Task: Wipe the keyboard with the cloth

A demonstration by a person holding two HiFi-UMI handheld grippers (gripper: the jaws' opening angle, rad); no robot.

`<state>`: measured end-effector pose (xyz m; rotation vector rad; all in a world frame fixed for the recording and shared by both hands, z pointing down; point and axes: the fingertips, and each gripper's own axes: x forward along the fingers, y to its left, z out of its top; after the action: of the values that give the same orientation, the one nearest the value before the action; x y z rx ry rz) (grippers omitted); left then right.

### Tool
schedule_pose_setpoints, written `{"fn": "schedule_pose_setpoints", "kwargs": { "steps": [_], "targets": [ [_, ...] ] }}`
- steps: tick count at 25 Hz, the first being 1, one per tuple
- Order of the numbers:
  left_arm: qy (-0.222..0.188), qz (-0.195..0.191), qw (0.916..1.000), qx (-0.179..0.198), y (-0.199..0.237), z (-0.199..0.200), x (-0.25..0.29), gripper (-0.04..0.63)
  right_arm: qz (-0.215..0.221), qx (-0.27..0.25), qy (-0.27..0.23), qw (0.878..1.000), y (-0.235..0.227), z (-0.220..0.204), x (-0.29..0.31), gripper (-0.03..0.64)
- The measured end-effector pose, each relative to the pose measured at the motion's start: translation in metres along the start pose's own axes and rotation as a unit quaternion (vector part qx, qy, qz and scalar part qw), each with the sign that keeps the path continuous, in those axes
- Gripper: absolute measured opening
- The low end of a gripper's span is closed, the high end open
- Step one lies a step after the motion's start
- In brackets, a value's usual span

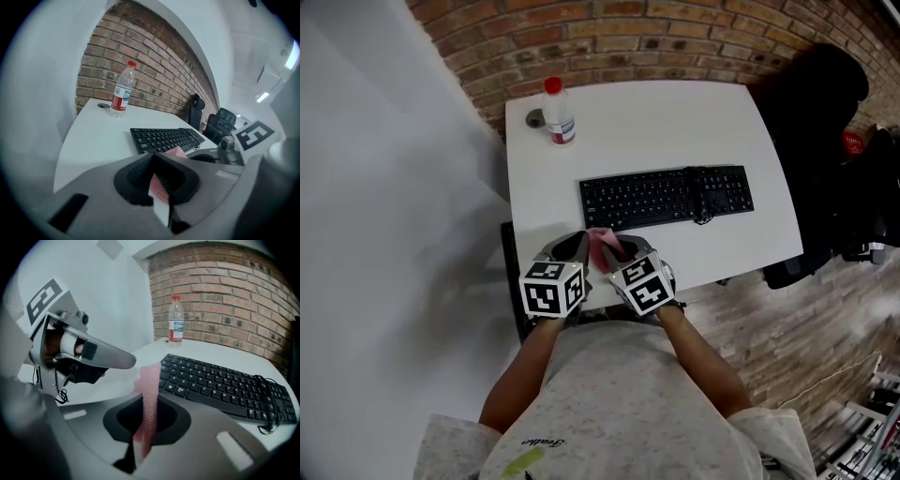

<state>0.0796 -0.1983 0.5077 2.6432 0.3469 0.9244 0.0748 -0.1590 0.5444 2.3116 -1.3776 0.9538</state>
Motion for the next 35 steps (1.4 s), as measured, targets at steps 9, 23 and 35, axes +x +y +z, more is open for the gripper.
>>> {"fn": "schedule_pose_setpoints", "kwargs": {
  "steps": [9, 23, 35],
  "targets": [
    [0.012, -0.023, 0.9996, 0.008, -0.007, 0.0, 0.012, -0.005, -0.021, 0.021, 0.002, 1.0, -0.013, -0.005, -0.004, 0.023],
    [0.013, -0.018, 0.9996, 0.017, -0.026, 0.005, 0.032, -0.005, -0.029, 0.037, -0.007, 0.999, -0.043, -0.017, -0.018, 0.023],
    [0.02, -0.017, 0.9995, 0.018, -0.057, 0.005, 0.05, -0.005, -0.034, 0.048, -0.01, 0.998, -0.076, -0.032, -0.04, 0.023]
  ]
}}
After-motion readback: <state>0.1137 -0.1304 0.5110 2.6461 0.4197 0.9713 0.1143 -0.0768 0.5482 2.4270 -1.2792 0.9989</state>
